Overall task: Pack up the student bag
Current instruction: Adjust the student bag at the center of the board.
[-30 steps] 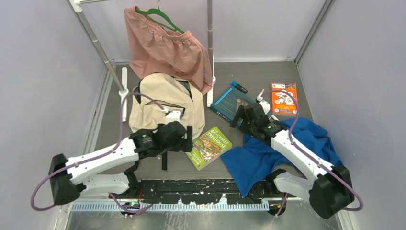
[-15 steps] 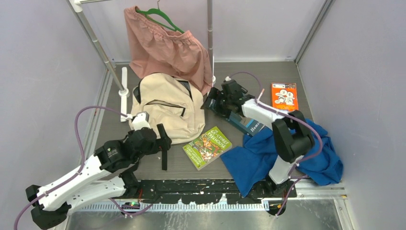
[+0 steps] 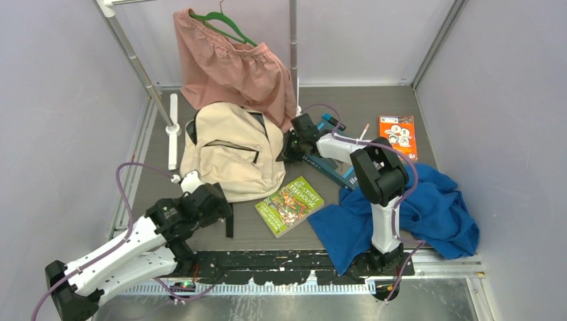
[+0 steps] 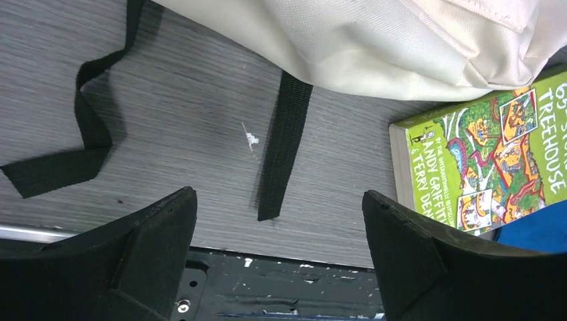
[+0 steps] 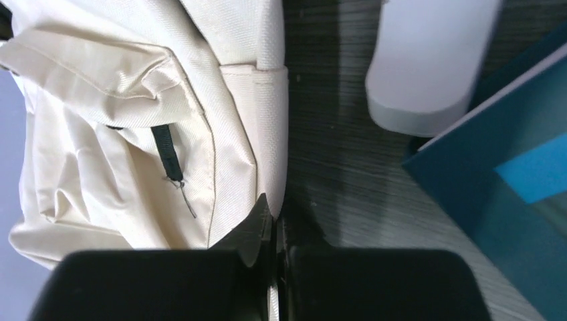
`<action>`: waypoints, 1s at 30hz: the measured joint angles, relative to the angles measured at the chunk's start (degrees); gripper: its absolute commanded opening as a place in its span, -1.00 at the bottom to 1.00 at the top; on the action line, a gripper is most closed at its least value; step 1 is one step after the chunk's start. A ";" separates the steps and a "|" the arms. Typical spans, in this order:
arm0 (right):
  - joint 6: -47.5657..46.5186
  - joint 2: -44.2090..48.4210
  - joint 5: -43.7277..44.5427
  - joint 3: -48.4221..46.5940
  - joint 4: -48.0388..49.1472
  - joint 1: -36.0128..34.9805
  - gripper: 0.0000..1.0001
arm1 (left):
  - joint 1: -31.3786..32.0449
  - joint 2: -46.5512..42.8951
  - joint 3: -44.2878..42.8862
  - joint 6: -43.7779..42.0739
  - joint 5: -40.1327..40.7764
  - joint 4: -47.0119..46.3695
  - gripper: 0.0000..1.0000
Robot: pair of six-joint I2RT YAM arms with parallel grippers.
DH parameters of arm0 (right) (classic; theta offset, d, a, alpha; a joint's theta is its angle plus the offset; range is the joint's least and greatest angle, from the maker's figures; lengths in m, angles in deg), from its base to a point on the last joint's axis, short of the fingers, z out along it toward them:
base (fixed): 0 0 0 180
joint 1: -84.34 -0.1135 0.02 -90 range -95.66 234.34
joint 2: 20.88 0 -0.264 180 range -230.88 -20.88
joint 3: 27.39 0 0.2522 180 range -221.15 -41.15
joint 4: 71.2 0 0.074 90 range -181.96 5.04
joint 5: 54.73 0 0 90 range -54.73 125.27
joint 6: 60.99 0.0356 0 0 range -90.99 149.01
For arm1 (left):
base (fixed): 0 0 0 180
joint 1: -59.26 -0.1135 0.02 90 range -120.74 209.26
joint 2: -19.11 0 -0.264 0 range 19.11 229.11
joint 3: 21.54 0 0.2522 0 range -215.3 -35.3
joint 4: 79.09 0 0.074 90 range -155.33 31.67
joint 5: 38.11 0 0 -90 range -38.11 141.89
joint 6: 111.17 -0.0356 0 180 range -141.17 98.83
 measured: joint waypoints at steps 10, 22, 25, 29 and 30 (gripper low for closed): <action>-1.49 6.38 0.79 0.00 -1.73 -5.64 -0.98 | -6.14 -0.42 0.57 2.89 -1.11 -4.28 0.85; -1.42 8.98 0.42 3.15 -1.44 -8.13 -0.98 | -20.68 6.43 -0.94 5.40 -0.61 -10.01 0.15; -1.33 8.98 0.44 3.63 -1.31 -8.35 -0.99 | -21.42 7.23 -0.63 5.81 -0.76 -11.52 -0.43; -1.44 8.98 0.55 3.91 -1.42 -9.20 -0.98 | -23.06 9.46 -1.09 5.18 -0.52 -10.75 -1.00; -1.57 9.03 0.70 3.91 -1.49 -9.66 -0.98 | -23.63 10.05 -1.75 4.74 -0.37 -10.14 -1.00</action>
